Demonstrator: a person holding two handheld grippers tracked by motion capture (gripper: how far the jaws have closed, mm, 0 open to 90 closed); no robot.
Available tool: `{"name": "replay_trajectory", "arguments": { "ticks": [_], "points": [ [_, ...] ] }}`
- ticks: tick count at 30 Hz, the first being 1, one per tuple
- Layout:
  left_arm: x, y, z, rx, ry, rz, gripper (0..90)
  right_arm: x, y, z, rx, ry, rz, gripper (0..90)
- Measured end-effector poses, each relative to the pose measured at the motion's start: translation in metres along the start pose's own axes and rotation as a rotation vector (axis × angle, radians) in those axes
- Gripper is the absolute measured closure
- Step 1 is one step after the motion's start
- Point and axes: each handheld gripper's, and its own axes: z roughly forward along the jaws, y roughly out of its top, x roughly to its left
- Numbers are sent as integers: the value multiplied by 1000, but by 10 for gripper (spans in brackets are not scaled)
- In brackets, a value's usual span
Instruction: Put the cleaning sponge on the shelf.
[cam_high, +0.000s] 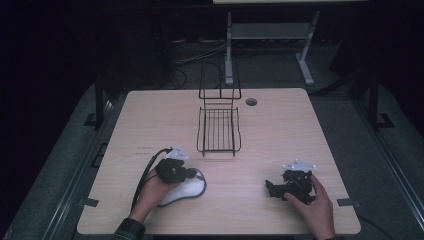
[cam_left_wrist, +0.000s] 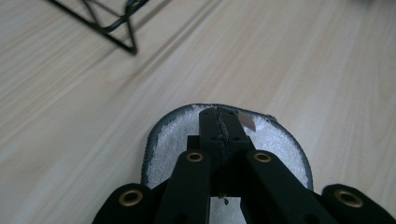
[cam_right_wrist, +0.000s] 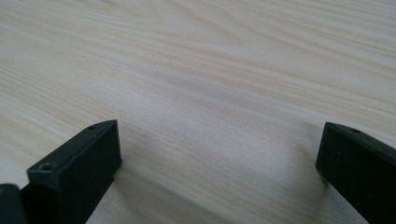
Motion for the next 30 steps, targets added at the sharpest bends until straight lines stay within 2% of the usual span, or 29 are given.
{"name": "replay_trajectory", "arguments": {
  "ticks": [4,8,10,14,15,16,18,22,23,26,29,30],
  "points": [
    [10,-7,-8,-6,20,-28,898,0,0,0,0,0,-1,0],
    [10,-7,-10,-18,23,-32,897,0,0,0,0,0,0,0],
    [9,-7,-16,-42,17,-36,895,0,0,0,0,0,0,0],
    [9,-14,-33,-66,24,-42,761,0,0,0,0,0,-1,0],
    [9,-14,-33,-66,24,-42,727,0,0,0,0,0,-1,0],
    [10,-17,-36,-66,23,-50,727,0,0,0,0,0,0,0],
    [12,-21,-41,-66,40,-54,627,0,0,0,0,0,0,0],
    [16,-30,-51,-87,44,-60,426,0,0,0,0,0,0,0],
    [17,-33,-53,-84,42,-70,377,0,0,0,0,0,0,0],
    [20,-39,-53,-72,50,-62,219,0,0,0,0,0,-1,0],
    [21,-42,-50,-62,39,-61,133,0,0,0,0,0,-1,0],
    [20,-42,-49,-58,41,-57,133,0,0,0,0,0,-1,0]
  ]
}}
